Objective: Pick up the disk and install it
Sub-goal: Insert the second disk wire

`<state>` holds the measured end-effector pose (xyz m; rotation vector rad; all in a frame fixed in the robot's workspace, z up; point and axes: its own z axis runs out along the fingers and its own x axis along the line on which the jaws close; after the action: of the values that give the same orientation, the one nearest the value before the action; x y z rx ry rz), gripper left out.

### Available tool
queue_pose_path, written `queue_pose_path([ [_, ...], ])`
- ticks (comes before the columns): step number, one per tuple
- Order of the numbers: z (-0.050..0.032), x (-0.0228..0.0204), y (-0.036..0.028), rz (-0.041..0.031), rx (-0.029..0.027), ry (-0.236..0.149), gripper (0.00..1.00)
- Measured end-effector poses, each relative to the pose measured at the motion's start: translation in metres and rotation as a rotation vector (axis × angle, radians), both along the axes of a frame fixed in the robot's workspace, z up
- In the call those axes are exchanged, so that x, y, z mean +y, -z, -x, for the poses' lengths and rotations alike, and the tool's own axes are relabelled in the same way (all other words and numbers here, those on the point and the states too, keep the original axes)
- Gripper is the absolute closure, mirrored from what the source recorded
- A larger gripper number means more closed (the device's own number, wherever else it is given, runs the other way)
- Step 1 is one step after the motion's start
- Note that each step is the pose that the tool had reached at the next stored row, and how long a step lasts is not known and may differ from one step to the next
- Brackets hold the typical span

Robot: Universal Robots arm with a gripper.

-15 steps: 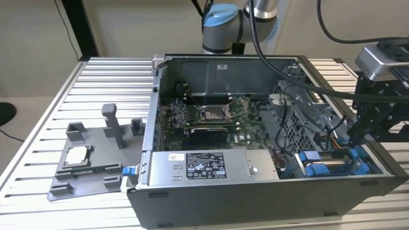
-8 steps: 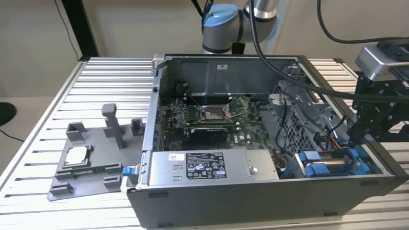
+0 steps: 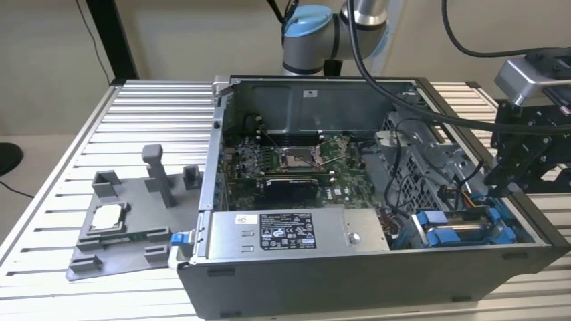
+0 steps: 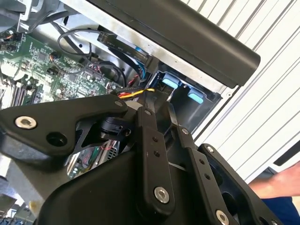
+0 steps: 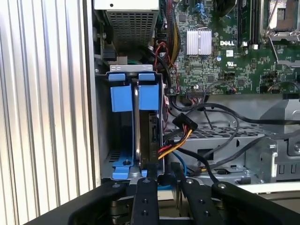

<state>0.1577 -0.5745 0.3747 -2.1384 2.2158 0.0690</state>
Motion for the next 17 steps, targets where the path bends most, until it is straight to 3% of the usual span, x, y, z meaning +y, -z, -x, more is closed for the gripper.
queue_pose_path([
  [3,-0.0001,0.0031,-0.001,0.0016,0.0067,0.0,0.0],
  [5,-0.0019,0.0045,-0.0011,0.0017,0.0175,0.0,0.0],
  [7,-0.006,0.0049,-0.001,0.0016,0.0347,0.0,0.0],
  [10,-0.0107,0.0051,-0.0005,0.0017,0.0649,-0.001,0.0],
  [11,-0.0128,0.0052,0.0001,0.0016,0.072,-0.002,0.0],
  [13,-0.0188,0.0054,0.0015,0.0016,0.0757,-0.004,0.0],
  [17,-0.0278,0.0066,0.005,0.0018,0.076,-0.013,0.0],
])
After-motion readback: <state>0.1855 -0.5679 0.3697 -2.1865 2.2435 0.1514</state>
